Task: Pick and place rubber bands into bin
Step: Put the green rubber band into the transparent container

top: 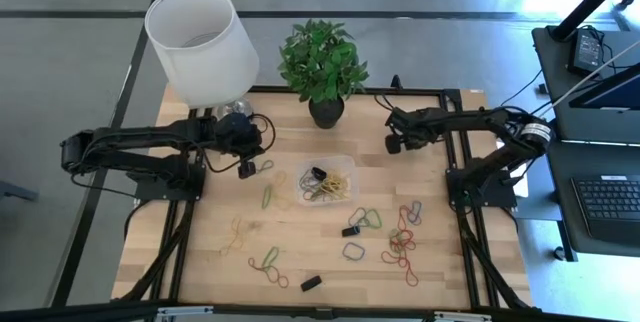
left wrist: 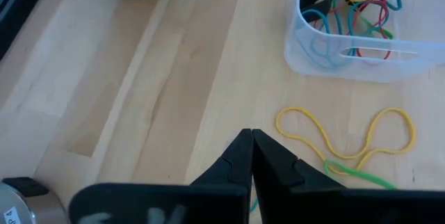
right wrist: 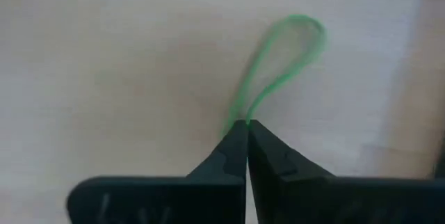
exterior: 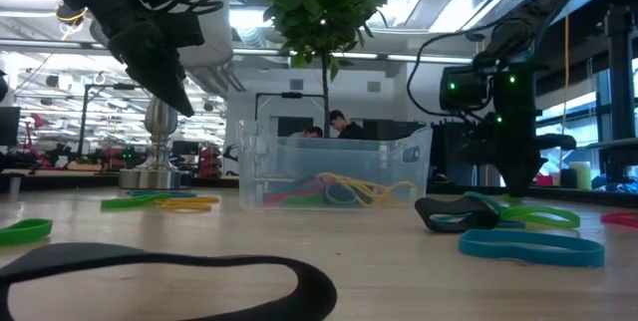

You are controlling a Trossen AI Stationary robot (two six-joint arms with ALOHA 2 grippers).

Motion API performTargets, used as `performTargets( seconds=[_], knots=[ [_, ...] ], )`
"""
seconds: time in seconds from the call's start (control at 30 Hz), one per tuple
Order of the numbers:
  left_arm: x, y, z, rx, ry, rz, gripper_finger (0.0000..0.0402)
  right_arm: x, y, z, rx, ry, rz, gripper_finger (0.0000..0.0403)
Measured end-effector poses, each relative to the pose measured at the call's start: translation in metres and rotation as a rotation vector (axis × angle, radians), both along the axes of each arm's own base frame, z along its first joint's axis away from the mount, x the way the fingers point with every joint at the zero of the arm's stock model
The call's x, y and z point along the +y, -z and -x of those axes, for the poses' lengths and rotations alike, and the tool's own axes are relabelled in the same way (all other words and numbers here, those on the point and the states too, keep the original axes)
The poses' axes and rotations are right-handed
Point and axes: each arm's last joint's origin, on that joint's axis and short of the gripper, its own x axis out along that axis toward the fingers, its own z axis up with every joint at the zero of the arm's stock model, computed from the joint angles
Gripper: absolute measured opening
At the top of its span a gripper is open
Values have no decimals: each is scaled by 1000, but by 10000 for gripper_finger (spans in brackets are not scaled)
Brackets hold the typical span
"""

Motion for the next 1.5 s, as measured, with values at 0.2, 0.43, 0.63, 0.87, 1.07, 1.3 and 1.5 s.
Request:
performTargets(
  seconds=[0.2,0.43,0.63,0.87,1.07,1.3,1.5],
  knots=[
    [0,0,0,-9,-31,24,3,10,-25,1,-43,-61,46,3],
    [1,-2,-2,-39,-32,17,3,39,-64,1,-246,-134,141,2],
    [1,-3,-3,-54,-33,10,3,75,-89,-9,-494,-263,173,1],
    [1,-3,-3,-52,-35,9,3,117,-121,-41,-624,-521,242,0],
    [2,-3,-3,-44,-59,-17,3,139,-147,-85,-592,-744,316,0],
    [2,-3,-3,-44,-60,-18,3,144,-140,-143,-442,-931,275,0],
    [2,-3,-3,-44,-60,-18,3,137,-109,-180,-253,-968,127,0]
  ],
)
